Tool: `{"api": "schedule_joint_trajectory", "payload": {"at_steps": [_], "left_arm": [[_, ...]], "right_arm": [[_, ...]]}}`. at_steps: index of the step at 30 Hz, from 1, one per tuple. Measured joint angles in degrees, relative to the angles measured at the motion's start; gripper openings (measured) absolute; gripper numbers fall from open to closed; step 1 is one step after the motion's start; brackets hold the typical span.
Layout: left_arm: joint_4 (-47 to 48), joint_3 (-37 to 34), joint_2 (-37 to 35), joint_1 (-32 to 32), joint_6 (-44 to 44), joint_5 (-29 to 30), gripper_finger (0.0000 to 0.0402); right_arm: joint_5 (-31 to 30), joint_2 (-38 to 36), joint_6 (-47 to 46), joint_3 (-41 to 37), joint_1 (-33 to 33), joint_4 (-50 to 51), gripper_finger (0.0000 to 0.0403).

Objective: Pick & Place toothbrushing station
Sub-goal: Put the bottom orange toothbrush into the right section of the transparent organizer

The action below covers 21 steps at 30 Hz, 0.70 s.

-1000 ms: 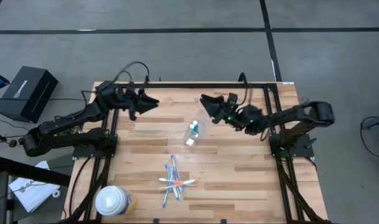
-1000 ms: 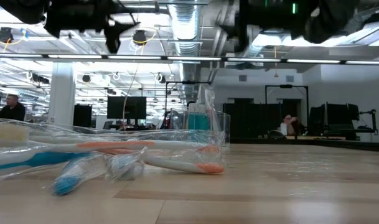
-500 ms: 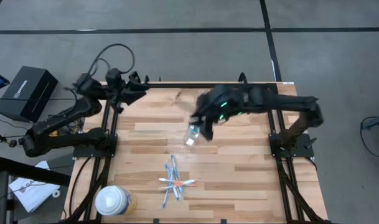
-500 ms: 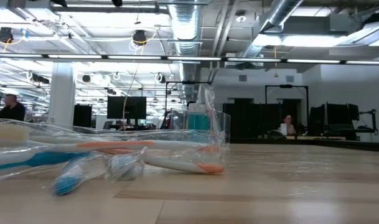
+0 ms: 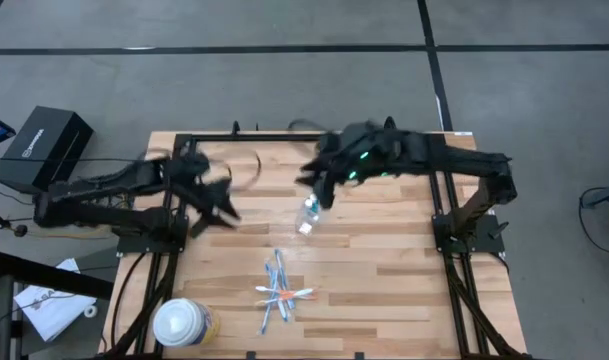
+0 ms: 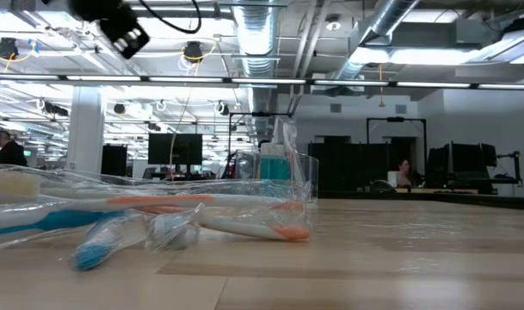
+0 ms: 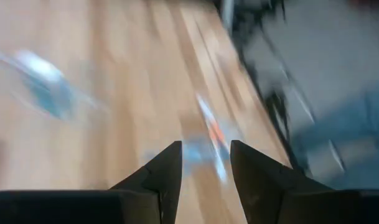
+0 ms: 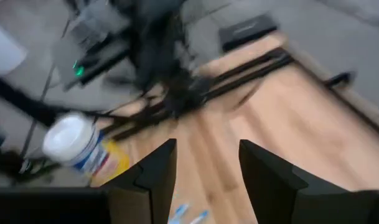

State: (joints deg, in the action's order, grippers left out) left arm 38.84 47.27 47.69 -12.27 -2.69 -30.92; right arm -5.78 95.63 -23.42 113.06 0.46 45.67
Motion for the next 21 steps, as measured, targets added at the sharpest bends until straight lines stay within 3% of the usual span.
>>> {"api": "schedule_joint_trajectory", "payload": {"at_steps": [5,10,16,21], "left_arm": [[4.7,0.0,2.8,16.6,1.7,12.4,0.0131],[1.8,-1.1,11.5,23.9,6.4,20.7,0.0131],[-9.1,-2.0,23.3,24.1,12.8,20.3,0.0131],[-12.6,-1.8,28.6,26.5,18.1,18.9,0.0131]], "right_arm": [[-1.7,-3.0,0.8,0.2,-3.1,1.2,0.0164],[-1.3,-5.1,6.4,0.2,-5.8,0.5,0.0167],[5.4,-5.0,9.3,0.2,-7.4,0.7,0.0168],[9.0,-6.0,12.6,0.2,-6.5,1.2,0.0171]]}}
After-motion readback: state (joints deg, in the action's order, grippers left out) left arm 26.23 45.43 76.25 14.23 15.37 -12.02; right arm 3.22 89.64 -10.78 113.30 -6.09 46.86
